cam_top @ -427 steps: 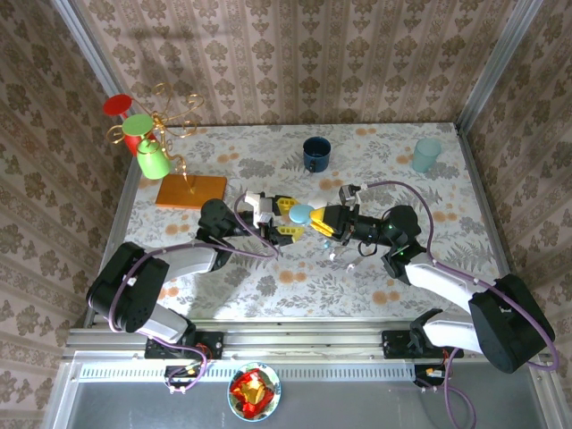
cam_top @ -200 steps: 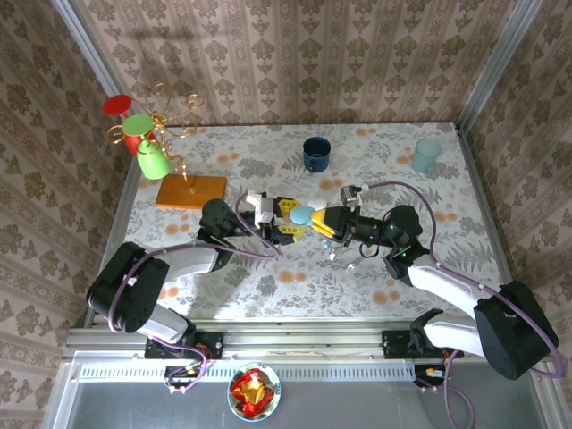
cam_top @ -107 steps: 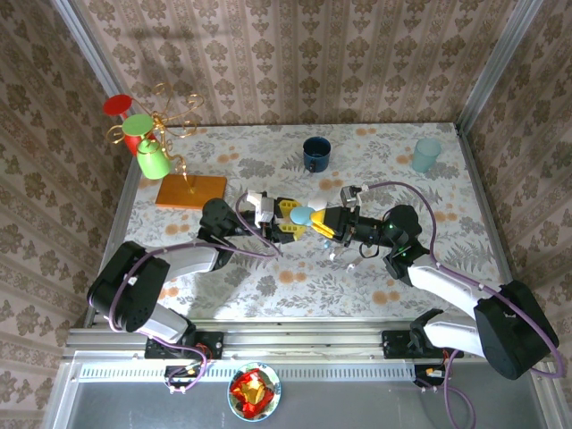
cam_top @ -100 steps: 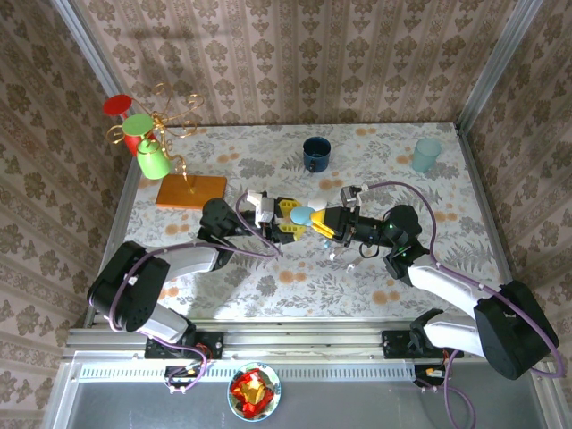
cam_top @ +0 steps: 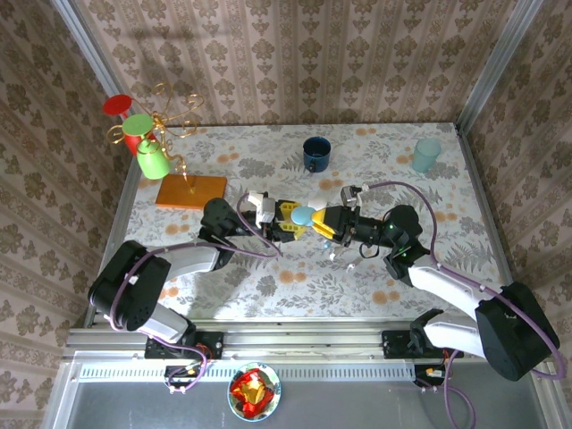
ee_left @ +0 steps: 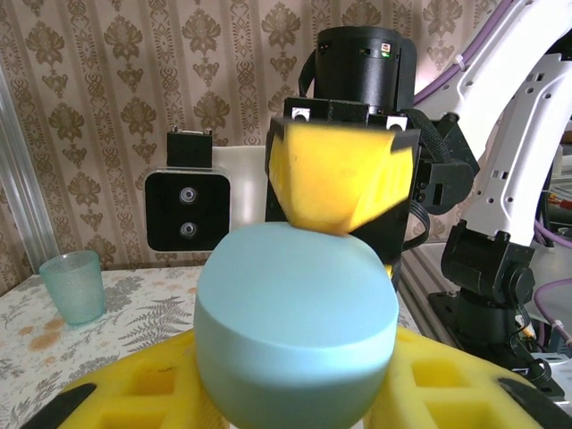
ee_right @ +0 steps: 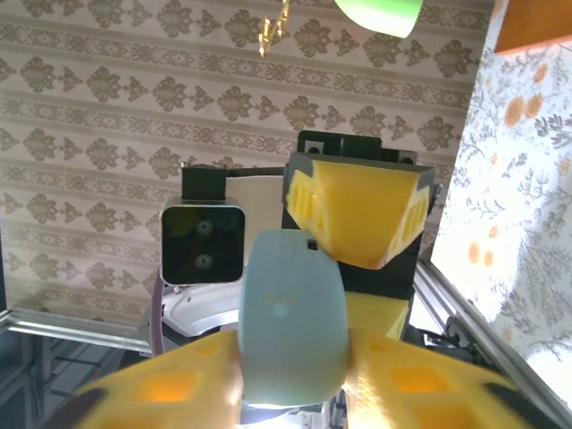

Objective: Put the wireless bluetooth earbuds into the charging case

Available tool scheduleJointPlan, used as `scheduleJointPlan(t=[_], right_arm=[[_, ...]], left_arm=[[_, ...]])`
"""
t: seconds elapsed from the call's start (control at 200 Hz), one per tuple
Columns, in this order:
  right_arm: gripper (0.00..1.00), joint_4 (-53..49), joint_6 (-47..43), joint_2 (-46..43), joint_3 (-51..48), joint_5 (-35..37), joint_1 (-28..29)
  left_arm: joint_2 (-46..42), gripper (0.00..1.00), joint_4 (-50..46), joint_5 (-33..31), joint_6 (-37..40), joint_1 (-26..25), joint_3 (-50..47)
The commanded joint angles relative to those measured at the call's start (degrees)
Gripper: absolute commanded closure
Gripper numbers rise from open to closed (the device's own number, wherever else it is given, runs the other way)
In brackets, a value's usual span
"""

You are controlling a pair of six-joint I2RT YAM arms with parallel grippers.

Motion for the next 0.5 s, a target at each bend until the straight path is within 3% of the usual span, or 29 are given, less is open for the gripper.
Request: scheduleJointPlan(t=[0.0, 0.09, 0.165, 0.335, 0.495], right_arm=[[0.48, -5.93, -5.00, -3.39, 1.29, 1.99, -0.28], [0.41, -16.67, -12.01, -7.40, 2.63, 3.58, -0.98], [0.36, -31.37, -20.39, -11.10, 5.81, 6.29, -1.26], [0.29, -62.48, -53.06, -16.31, 15.02, 16.81, -0.35], [0.24, -70.84, -70.97, -17.51, 19.67, 27.88, 2.65]], left_arm=[[-0.16, 0.68, 1.58, 0.39, 0.37, 0.00, 1.35], [0.43, 0.69, 1.59, -0.05, -0.52, 0.64, 0.79], [0.60, 0.69, 1.50, -0.29, -1.53, 1.12, 0.20], [0.56, 0.69, 1.49, -2.77, -3.26, 1.31, -2.00], [0.63, 0.70, 1.42, -6.36, -5.71, 2.19, -4.73]])
